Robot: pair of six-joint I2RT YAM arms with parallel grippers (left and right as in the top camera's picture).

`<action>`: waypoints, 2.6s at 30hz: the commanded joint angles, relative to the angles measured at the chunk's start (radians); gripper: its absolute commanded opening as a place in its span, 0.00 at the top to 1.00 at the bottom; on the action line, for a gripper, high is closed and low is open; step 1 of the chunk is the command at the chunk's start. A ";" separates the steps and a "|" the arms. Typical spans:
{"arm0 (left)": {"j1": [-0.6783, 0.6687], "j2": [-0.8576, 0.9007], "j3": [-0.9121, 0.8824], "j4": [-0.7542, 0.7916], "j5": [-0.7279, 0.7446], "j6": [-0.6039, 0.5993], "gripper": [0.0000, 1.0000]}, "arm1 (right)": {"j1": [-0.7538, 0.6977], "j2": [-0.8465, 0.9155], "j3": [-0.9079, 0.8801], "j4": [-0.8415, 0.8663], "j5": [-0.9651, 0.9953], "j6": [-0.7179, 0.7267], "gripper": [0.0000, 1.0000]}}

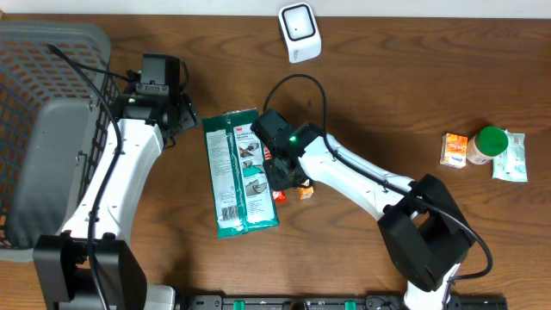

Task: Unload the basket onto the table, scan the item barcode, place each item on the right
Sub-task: 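Lower the right gripper and close on the orange Kleenex pack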

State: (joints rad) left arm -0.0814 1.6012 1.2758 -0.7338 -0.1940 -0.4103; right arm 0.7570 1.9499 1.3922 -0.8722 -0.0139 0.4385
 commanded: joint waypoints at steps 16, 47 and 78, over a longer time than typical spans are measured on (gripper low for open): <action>0.000 0.000 0.005 -0.003 -0.017 0.010 0.15 | 0.010 -0.026 0.016 -0.115 0.267 0.009 0.74; 0.000 0.000 0.005 -0.003 -0.017 0.010 0.15 | 0.027 -0.008 -0.177 0.031 0.347 0.087 0.82; 0.000 0.000 0.005 -0.003 -0.017 0.010 0.15 | 0.034 -0.009 -0.099 -0.089 0.558 0.024 0.72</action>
State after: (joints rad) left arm -0.0814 1.6012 1.2758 -0.7338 -0.1940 -0.4103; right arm 0.7792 1.9427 1.2377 -0.9382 0.5133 0.4774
